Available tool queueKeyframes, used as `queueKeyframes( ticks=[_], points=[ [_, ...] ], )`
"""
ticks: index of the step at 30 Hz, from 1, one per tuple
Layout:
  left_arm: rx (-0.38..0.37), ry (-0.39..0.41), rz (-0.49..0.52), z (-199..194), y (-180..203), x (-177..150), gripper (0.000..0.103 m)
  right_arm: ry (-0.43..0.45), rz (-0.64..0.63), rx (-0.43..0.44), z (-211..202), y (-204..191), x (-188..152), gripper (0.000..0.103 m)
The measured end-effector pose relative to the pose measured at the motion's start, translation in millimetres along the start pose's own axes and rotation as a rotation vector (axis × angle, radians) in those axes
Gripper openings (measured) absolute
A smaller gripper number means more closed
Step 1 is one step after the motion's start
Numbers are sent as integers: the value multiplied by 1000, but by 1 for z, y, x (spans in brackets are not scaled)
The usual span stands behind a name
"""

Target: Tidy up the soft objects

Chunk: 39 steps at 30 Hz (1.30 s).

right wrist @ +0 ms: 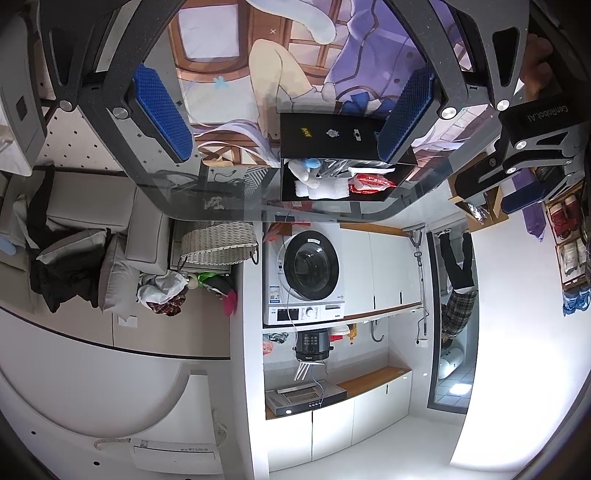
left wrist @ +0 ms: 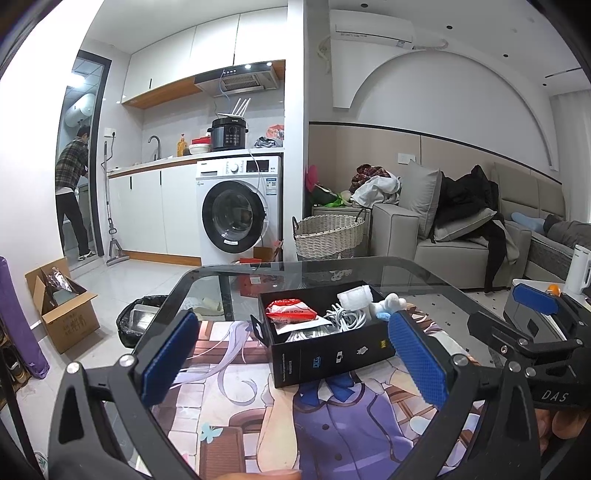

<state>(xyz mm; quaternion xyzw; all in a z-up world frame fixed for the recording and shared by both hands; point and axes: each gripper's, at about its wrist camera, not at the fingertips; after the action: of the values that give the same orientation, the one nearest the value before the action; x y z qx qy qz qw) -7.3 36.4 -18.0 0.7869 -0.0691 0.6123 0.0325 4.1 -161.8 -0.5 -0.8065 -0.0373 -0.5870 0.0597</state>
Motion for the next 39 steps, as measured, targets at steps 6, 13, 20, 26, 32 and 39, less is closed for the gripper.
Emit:
queueKeyframes(
  ticks=[6,13,20,26,32,39],
  points=[
    [-1,0,0,0,0,0,103,-3,4,-1,1,-1,0,102],
    [0,1,-2,0,0,0,103,-6,-4,7,-1,-2,-1,102],
    [3,-2,0,1,1,0,103,-15,-6,11,1,-2,-1,102],
    [0,-1,-3,1,1,0,103,-10,-2,14,-1,0,-2,102],
    [0,-1,-4,2,2,0,103,-4,-11,22,0,-2,-2,102],
    [-4,-10,-13,4,1,1,103,-6,-12,24,1,-2,-2,102]
  ],
)
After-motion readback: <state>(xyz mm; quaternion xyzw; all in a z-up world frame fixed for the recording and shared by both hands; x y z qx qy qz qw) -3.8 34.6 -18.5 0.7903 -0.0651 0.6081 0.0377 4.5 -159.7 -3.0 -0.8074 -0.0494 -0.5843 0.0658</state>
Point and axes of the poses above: each gripper's, at about its wrist camera, not at the fingertips, and z roughly the way its jaws point, y to its right, x to its top, and after that the axes turned 4 degrees about z, right-handed
